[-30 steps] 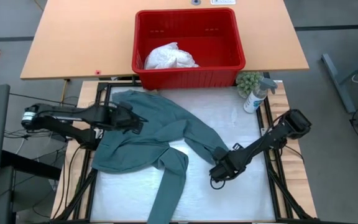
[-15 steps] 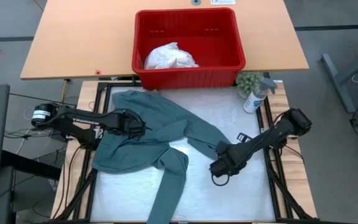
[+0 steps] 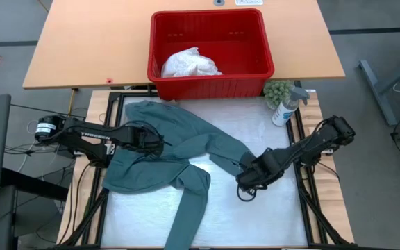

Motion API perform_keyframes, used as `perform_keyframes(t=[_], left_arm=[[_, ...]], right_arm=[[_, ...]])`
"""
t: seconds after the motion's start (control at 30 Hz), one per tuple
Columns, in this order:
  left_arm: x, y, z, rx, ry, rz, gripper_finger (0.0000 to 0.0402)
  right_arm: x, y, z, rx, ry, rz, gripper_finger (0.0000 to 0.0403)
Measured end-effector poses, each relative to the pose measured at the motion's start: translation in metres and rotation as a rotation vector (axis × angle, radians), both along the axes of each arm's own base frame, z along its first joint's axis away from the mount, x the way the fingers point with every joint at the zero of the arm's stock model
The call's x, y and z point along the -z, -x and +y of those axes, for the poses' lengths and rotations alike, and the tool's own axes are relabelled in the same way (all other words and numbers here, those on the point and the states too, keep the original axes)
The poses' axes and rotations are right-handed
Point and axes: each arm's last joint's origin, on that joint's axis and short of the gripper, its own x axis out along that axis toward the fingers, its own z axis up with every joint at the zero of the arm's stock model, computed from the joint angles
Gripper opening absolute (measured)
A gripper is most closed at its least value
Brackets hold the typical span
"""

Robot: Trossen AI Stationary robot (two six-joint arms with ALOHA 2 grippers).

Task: Fold Laundry from Bin
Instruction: Fold the blue pants in the red bin

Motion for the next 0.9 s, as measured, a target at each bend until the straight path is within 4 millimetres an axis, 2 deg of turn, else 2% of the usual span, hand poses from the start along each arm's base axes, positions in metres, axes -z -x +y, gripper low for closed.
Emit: perform_keyframes(t=[0.1,0.17,0.5,0.6,0.67,0.77,0.8,0.9], left_arm=[[0.0,-0.002,0.0,0.035,0.01,-0.014,0.0],[0.0,-0.003,-0.001,0.044,0.015,-0.014,0.0],[0.0,-0.003,-0.001,0.072,0.008,-0.007,0.0],[0.0,-0.003,0.0,0.073,0.007,-0.007,0.0],[0.0,-0.003,0.0,0.079,0.006,-0.005,0.0],[0.0,-0.003,0.0,0.082,0.002,-0.003,0.0],[0.0,-0.003,0.0,0.081,-0.001,-0.003,0.0],[0.0,-0.003,0.0,0.081,-0.003,-0.003,0.0]], right_arm=[[0.021,0.006,0.002,0.04,0.009,0.029,0.0239],[0.035,0.007,0.001,0.066,0.013,0.032,0.0262],[0.09,0.013,-0.005,0.064,-0.007,-0.013,0.0271],[0.098,0.015,-0.01,0.092,-0.003,-0.002,0.023],[0.099,0.018,-0.015,0.141,0.015,0.032,0.0164],[0.098,0.022,-0.022,0.2,0.041,0.072,0.0038],[0.096,0.022,-0.024,0.222,0.045,0.075,0.0023],[0.082,0.019,-0.028,0.307,0.075,0.084,0.0016]])
